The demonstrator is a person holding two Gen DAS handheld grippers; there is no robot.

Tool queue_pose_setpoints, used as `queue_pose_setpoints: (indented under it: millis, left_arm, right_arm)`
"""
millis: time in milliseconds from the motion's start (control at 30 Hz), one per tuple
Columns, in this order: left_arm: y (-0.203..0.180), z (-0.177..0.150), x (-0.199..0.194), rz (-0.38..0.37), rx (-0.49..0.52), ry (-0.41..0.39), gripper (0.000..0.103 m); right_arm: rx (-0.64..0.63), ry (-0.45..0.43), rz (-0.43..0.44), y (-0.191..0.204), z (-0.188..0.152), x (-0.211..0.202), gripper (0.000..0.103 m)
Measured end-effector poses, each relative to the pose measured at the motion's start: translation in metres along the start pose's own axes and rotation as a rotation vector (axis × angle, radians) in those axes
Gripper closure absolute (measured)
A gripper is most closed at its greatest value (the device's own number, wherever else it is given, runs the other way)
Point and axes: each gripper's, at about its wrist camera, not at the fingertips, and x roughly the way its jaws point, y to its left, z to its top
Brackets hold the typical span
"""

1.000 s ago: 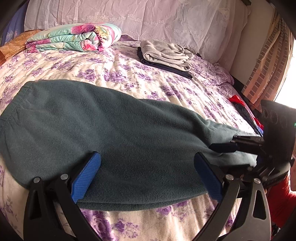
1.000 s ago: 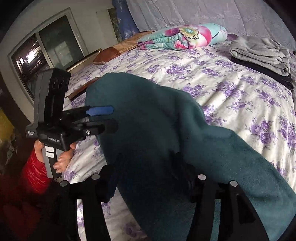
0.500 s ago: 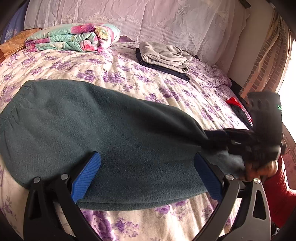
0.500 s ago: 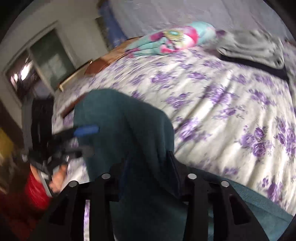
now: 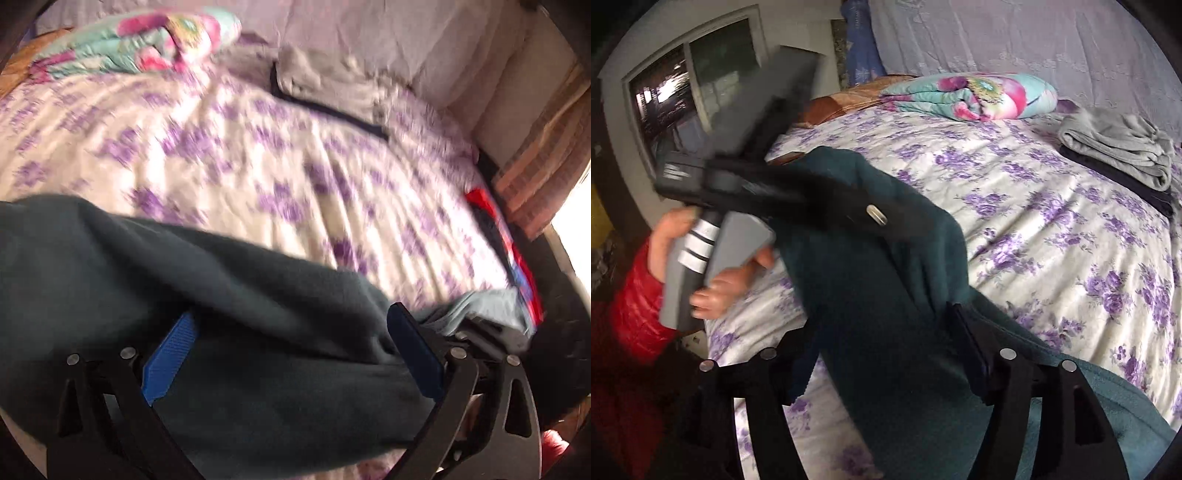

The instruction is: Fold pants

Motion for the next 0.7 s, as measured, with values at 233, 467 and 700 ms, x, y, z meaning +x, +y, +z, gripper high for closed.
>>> queue_pose_setpoints:
  millis: [233,467,700]
  left_arm:
    - [-0.011,-0.014,0.010,0.097,0.091,-0.063,0.004]
    - [-0.005,-0.026,-0.002,0.058,0.090,-0.081,0.005]
    - [-0.012,-0.044,-0.008,0.129,0.162,-0.065,0.005]
  right_arm:
    - [0.009,0.054,0.135,0.001,-0.002,0.000,0.026]
    - [0.489,-0.115,0.413,-0.086,0.009,-0.025,0.027]
    - [0.683,-0.053,0.534,-0.106,0.027,0.014,0.028]
